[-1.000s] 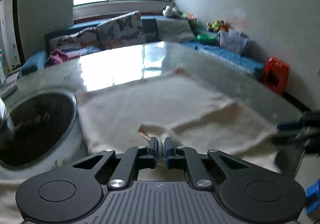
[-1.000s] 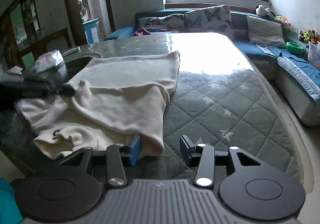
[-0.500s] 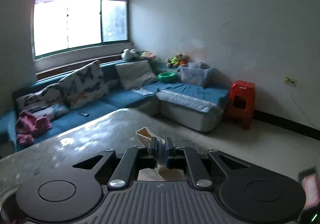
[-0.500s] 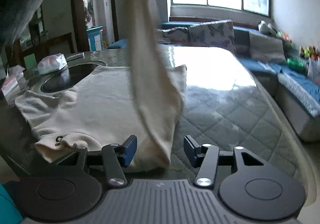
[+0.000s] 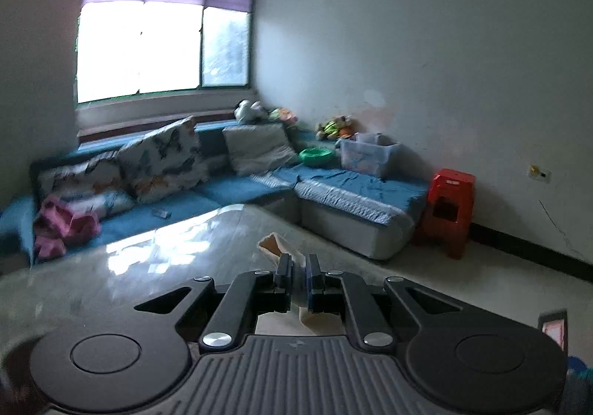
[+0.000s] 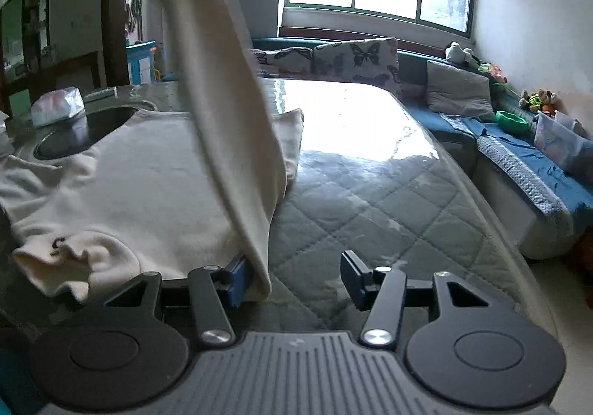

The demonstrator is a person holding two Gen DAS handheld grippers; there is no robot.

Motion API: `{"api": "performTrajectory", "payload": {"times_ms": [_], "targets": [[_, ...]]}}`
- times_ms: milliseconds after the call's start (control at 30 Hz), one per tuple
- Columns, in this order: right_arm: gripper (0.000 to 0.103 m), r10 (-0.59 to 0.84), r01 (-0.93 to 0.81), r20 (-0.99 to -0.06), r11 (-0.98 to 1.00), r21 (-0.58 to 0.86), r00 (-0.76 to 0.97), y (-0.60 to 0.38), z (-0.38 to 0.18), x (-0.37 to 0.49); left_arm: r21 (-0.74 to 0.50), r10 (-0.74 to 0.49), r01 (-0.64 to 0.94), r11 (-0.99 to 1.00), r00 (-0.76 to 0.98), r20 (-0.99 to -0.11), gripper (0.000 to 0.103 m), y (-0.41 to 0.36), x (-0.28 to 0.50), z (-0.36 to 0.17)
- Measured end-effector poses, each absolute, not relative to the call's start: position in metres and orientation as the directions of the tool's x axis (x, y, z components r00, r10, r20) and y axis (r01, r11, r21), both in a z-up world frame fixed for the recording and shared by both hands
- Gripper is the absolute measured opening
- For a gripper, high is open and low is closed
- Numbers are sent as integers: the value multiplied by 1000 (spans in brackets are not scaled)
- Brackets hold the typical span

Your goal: Fold clothes

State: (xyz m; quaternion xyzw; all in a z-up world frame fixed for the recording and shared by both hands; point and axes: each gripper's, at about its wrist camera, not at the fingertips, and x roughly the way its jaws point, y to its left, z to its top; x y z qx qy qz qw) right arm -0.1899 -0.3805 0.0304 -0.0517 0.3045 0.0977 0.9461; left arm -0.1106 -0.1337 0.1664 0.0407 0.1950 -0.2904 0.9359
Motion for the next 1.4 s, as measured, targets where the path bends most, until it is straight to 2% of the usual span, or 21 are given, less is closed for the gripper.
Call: {"api": "performTrajectory", "payload": {"times_ms": [133,300,400,533,667,800,933,1067,1200,1400], "targets": [[54,152,-213,-590,976,-34,793,-385,31,-191,-87,-483,505,859,741,-467,8,-100,-122,127],[56,165,-245,-607,968,-50,777,-387,35,-194,-119,-394,412,903,687,-611,9,-72,-125,72],[56,177,-280,-625,957,-70,760,-389,38,-197,-113,-356,378,919,671,-651,12,-59,-130,53],[52,214,-318,-651,947,-44,728,-398,48,-201,-83,-313,346,934,687,-656,13,-48,-135,51],[48,280,-353,-634,935,12,721,-402,66,-195,-85,-294,313,946,720,-629,14,-43,-140,60],[39,367,-415,-601,907,64,710,-393,74,-170,-114,-351,358,927,716,-604,14,-51,-139,63],[30,410,-461,-605,884,79,683,-375,66,-136,-152,-413,409,900,684,-601,13,-67,-131,56],[27,401,-466,-623,882,64,672,-363,52,-111,-164,-410,399,902,675,-613,13,-75,-120,42],[26,352,-427,-645,903,44,678,-362,42,-97,-120,-323,327,937,684,-654,12,-68,-114,29],[26,337,-439,-628,899,-7,701,-358,51,-104,-152,-314,284,947,707,-634,13,-45,-124,34]]}}
